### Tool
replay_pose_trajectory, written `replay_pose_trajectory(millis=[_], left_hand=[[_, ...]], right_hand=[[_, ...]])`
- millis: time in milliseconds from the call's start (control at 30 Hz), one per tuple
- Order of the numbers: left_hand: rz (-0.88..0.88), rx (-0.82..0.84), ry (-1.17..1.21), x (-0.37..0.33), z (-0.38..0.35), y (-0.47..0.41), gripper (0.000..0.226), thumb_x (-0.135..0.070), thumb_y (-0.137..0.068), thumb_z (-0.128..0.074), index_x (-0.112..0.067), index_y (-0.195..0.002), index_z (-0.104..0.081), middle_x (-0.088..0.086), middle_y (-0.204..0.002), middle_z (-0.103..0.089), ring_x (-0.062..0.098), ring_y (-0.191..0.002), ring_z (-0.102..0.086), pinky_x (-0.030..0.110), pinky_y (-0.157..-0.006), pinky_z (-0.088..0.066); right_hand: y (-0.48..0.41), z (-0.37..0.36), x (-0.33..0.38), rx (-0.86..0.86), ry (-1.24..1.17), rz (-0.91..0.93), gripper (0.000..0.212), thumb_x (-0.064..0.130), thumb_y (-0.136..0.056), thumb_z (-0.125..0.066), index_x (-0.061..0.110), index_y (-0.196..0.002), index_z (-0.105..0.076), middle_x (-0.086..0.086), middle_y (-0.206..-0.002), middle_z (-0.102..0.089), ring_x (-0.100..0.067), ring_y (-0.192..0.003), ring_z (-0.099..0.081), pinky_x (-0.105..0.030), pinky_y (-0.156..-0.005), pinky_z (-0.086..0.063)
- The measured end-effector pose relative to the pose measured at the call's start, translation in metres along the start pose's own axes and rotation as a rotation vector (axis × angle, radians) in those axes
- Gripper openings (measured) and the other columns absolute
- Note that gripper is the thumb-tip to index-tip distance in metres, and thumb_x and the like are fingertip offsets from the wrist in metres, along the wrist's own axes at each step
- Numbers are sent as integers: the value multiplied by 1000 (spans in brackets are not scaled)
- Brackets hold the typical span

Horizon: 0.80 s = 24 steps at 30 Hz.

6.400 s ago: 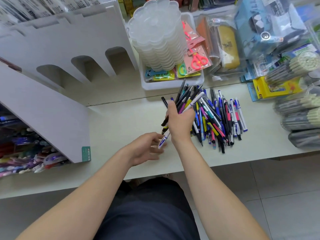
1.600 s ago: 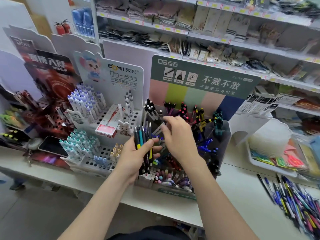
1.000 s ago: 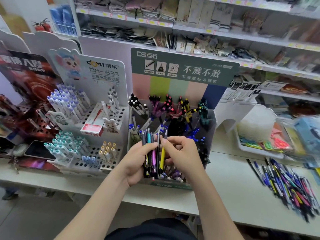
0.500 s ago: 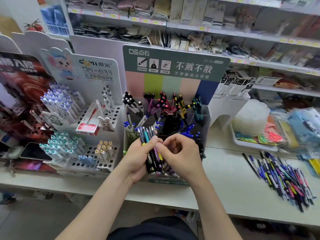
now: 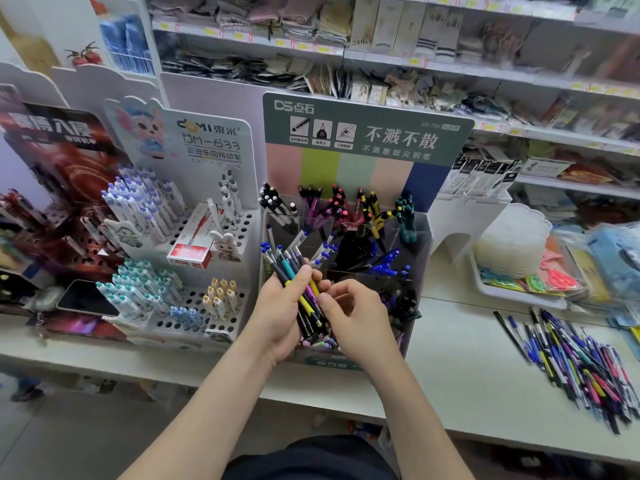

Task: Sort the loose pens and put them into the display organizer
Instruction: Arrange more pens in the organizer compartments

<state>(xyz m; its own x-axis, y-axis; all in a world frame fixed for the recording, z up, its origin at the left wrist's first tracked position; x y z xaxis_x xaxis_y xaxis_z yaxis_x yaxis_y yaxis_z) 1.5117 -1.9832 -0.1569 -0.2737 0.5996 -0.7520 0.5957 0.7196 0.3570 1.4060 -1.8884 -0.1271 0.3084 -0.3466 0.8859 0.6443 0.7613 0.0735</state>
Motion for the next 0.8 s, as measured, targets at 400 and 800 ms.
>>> replay_pose_trajectory(millis=[400, 800], left_hand=[[-30, -188, -90, -2, 19, 1, 45, -36, -105, -65, 7, -117, -64, 26, -105, -69, 41, -97, -74, 52, -86, -65], [-10, 1, -126, 1, -4, 4, 24, 8, -108, -41, 6, -125, -56, 25, -107, -67, 35, -99, -70, 52, -88, -63]], right_hand=[[15, 10, 21, -189, -115, 136, 14, 23, -94, -80, 26, -108, -81, 11, -79, -76, -4, -77, -72, -14, -70, -53], [16, 5, 29, -139, 190, 302, 22, 32, -100, -72, 30, -122, -76, 9, -92, -68, -9, -86, -61, -30, -78, -51]])
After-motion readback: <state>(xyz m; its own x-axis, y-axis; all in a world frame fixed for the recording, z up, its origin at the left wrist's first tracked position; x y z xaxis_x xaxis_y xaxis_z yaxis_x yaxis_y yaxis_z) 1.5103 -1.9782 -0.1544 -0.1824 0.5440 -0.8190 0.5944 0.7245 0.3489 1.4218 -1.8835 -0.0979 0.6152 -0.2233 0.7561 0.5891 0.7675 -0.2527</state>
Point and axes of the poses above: each hand's wrist, its own y-axis away from the middle knuckle, its own z-axis out of the back of the hand, x = y × z, the point moved 10 cm from there along -y, towards the middle knuckle
